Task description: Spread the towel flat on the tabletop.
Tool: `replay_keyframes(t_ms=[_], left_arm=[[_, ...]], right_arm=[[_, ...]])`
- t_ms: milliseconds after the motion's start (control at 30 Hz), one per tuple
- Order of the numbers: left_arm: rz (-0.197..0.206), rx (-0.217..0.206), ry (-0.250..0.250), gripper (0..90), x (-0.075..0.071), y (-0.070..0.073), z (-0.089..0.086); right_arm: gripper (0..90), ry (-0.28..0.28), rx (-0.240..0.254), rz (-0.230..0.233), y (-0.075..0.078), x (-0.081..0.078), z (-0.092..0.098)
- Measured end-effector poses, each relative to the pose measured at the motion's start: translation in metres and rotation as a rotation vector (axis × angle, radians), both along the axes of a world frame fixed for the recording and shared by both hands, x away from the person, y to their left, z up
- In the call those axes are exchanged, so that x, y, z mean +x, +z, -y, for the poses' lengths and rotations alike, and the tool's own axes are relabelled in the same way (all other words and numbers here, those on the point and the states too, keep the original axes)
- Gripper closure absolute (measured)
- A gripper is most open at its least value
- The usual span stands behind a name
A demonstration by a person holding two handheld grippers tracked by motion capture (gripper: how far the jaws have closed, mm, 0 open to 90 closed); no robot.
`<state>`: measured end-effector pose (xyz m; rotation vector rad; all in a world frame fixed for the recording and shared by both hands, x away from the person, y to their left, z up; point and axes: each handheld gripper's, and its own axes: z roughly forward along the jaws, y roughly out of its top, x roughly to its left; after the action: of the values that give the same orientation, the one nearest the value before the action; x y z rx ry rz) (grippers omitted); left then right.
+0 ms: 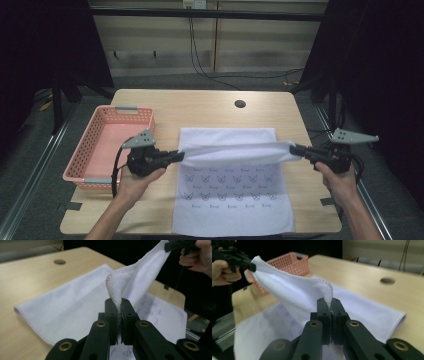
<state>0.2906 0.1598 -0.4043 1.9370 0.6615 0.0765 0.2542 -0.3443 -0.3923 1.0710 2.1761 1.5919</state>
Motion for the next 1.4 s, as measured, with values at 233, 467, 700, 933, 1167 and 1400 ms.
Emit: replay_keyframes(t_ms=[233, 467, 700, 933, 1167, 1400], left_arm=[[-0.067, 0.033, -0.036, 84.5, -0.025, -0.045, 0.0], [-0.107, 0.145, -0.109, 78.0, -0.039, -0.075, 0.003], [-0.141, 0.179, -0.143, 73.7, -0.049, -0.081, 0.0], [-0.116, 0.089, -0.114, 64.1, -0.04, -0.068, -0.005], [-0.097, 0.108, -0.089, 48.6, -0.021, -0.067, 0.01], [-0.133, 0.178, -0.199, 73.8, -0.017, -0.083, 0.03]], right_arm=[[86.7, 0.029, -0.061, -0.125, -0.055, -0.032, -0.003], [78.5, 0.091, -0.137, -0.203, -0.078, -0.048, -0.007], [71.3, 0.165, -0.163, -0.247, -0.085, -0.06, -0.009], [69.0, 0.204, -0.194, -0.243, -0.078, -0.068, -0.016], [60.1, 0.173, -0.181, -0.205, -0.072, -0.074, -0.018], [51.9, 0.164, -0.146, -0.216, -0.072, -0.047, -0.03]])
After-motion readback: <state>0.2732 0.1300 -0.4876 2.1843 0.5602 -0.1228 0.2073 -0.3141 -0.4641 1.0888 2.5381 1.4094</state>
